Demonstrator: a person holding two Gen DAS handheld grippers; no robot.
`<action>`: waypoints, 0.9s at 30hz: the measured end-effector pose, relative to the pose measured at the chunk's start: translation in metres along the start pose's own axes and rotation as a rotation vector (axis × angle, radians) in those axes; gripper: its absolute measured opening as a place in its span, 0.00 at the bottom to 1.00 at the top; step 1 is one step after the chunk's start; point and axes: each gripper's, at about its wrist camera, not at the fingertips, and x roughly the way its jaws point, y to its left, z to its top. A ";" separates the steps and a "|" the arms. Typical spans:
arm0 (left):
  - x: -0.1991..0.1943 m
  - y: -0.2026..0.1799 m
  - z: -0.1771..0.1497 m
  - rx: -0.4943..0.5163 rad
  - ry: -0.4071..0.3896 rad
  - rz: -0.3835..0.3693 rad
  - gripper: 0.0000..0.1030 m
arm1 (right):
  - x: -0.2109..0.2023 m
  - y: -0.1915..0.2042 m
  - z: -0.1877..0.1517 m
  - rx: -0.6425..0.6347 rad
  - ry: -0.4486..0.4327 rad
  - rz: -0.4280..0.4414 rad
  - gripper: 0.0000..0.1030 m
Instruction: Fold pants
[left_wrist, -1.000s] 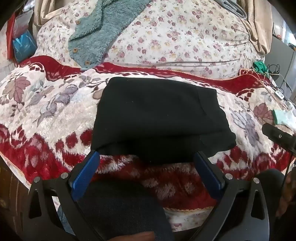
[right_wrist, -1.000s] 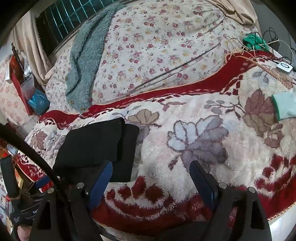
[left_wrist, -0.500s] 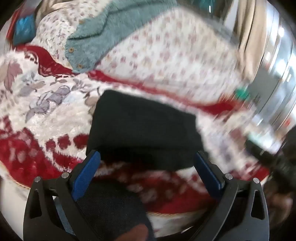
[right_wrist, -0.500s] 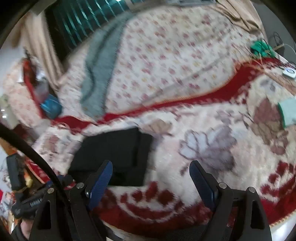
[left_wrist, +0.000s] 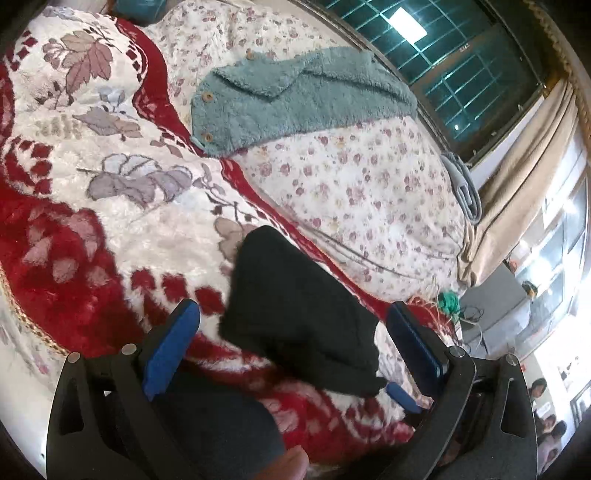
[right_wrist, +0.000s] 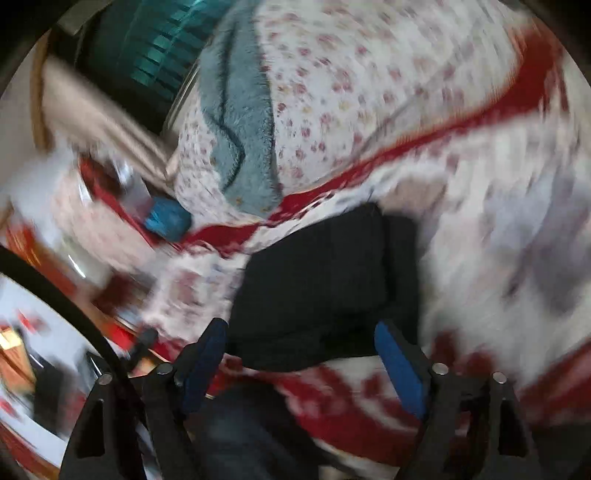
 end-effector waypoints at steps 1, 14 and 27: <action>0.005 0.004 -0.001 -0.017 0.052 -0.001 0.98 | 0.009 -0.008 -0.004 0.041 -0.006 0.035 0.78; 0.024 0.031 -0.008 -0.175 0.172 0.029 0.98 | 0.042 -0.051 0.026 0.483 0.118 0.334 0.67; 0.033 0.026 -0.001 -0.206 0.211 0.024 0.98 | 0.052 -0.056 0.031 0.572 0.191 0.091 0.39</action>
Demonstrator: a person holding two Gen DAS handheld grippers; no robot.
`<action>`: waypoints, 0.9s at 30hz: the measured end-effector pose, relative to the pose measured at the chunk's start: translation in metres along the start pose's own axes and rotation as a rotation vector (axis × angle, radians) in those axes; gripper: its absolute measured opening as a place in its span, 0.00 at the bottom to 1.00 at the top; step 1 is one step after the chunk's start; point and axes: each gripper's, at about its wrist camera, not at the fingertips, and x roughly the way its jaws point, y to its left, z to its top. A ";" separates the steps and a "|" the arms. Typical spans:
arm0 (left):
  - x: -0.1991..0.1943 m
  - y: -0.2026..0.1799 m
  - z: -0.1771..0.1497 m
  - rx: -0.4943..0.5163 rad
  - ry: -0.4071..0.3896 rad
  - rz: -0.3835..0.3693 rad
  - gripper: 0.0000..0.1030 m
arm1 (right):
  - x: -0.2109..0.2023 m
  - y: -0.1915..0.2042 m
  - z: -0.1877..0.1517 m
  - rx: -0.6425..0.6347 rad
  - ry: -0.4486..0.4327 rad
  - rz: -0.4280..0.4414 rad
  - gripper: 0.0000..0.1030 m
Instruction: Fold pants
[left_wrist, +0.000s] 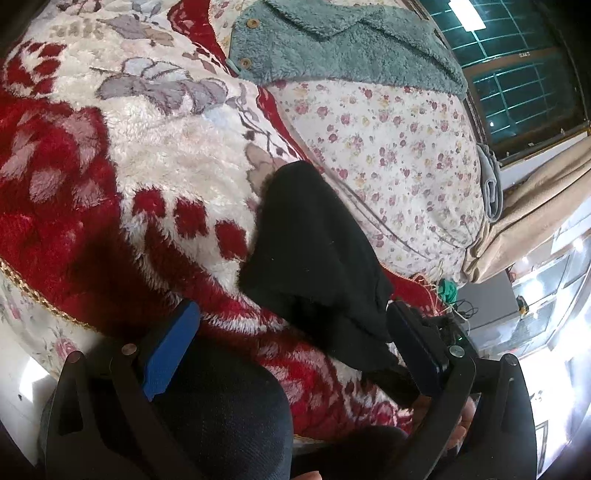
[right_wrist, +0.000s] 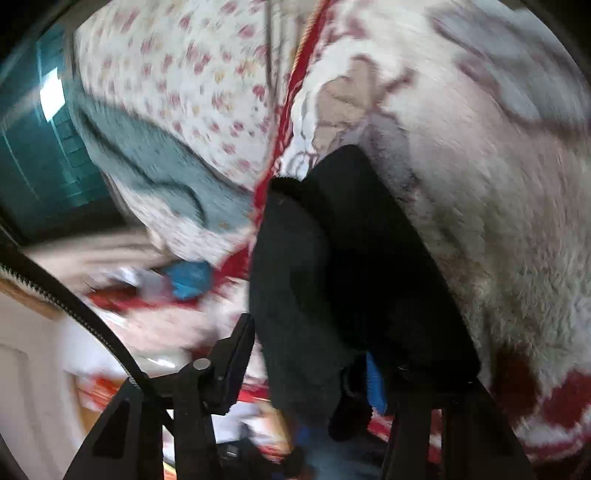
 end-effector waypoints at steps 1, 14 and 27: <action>-0.001 0.001 0.000 -0.003 0.000 -0.004 0.98 | 0.000 0.011 -0.001 -0.068 0.005 -0.070 0.33; -0.005 0.012 0.001 -0.066 -0.009 -0.040 0.98 | -0.044 0.087 -0.008 -0.291 -0.042 -0.032 0.12; -0.021 0.047 0.003 -0.268 -0.089 -0.024 0.98 | -0.033 0.140 -0.008 -0.463 -0.030 -0.091 0.06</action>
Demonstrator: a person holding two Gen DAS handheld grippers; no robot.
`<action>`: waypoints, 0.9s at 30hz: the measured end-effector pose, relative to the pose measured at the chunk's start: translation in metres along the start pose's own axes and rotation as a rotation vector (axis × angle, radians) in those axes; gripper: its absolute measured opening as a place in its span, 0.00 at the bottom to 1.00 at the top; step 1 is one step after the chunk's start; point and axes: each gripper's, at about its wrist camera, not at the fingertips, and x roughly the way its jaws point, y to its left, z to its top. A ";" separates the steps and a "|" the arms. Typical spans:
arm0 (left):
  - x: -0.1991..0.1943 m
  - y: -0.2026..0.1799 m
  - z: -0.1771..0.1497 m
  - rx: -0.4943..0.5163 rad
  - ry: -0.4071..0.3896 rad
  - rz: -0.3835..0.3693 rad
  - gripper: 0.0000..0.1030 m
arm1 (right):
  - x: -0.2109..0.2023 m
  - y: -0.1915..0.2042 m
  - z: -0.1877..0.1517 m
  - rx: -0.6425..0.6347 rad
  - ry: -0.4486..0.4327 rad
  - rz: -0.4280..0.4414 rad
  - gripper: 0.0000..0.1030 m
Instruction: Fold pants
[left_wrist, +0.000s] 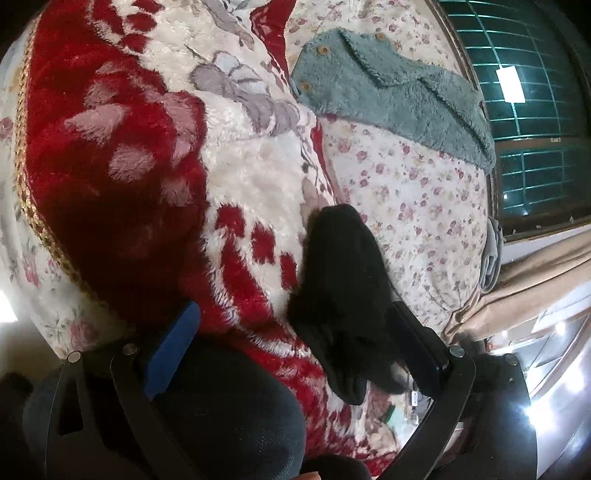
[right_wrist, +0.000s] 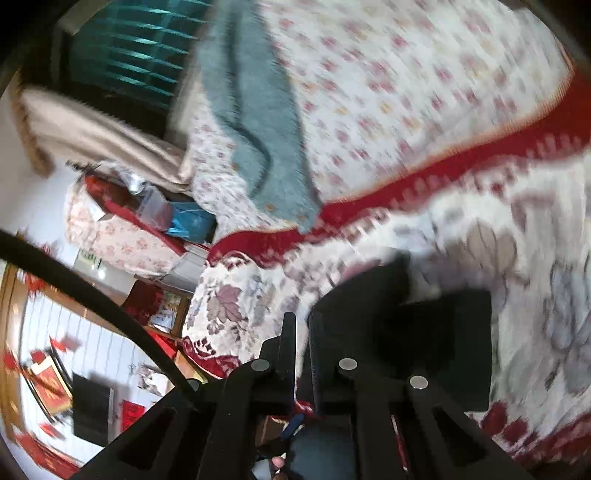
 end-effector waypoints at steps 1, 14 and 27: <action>0.000 -0.001 -0.001 0.006 0.003 0.001 0.98 | 0.008 -0.018 -0.003 0.056 0.011 0.008 0.06; 0.002 -0.002 -0.002 0.003 0.012 0.009 0.98 | -0.033 -0.121 -0.072 0.422 -0.171 0.018 0.79; 0.004 -0.001 -0.001 0.005 0.019 0.011 0.98 | 0.016 -0.138 -0.079 0.446 -0.101 0.183 0.71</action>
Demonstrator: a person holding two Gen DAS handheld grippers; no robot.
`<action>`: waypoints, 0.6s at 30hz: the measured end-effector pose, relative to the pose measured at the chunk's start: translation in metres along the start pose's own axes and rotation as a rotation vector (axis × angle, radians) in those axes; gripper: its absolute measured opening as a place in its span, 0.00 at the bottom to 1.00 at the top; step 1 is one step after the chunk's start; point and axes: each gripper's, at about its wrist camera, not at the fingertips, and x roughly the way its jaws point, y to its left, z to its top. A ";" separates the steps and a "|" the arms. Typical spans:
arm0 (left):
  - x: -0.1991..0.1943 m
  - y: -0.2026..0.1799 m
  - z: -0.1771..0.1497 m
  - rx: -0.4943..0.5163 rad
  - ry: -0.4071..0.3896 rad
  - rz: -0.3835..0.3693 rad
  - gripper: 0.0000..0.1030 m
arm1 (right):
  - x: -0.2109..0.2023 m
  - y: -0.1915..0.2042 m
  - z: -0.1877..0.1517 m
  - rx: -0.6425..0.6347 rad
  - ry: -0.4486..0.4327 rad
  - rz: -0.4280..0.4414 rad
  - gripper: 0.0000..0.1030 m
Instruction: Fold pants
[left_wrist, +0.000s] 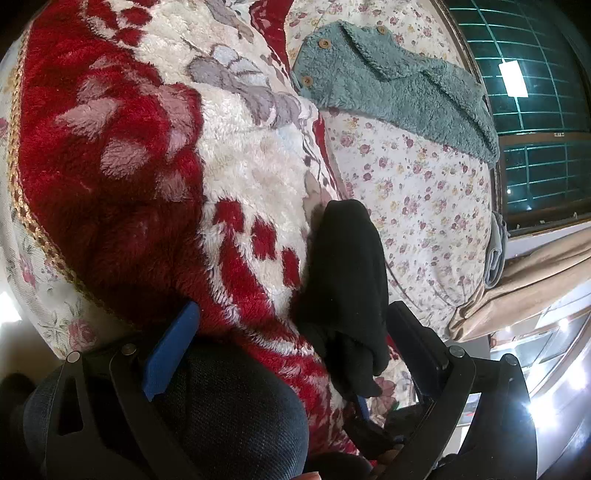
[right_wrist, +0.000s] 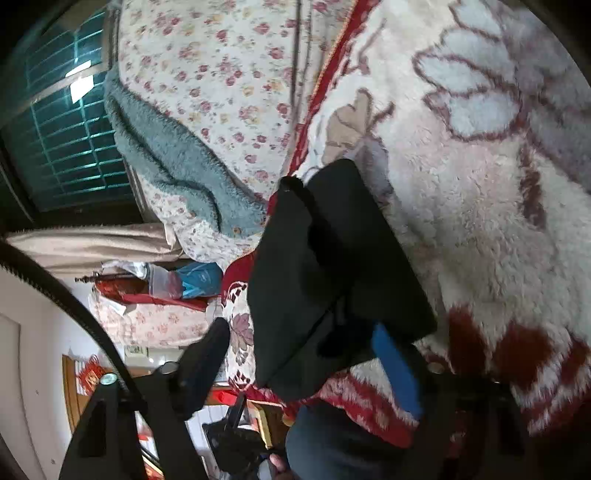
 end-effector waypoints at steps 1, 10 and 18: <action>0.000 0.000 0.000 0.000 0.000 0.000 0.98 | 0.000 0.000 0.001 0.005 -0.008 0.021 0.71; 0.001 0.000 0.001 0.001 0.004 0.004 0.98 | 0.034 0.014 -0.004 -0.080 0.053 0.020 0.57; 0.001 0.000 0.001 0.001 0.004 0.005 0.98 | 0.066 0.029 -0.017 -0.167 -0.082 -0.063 0.54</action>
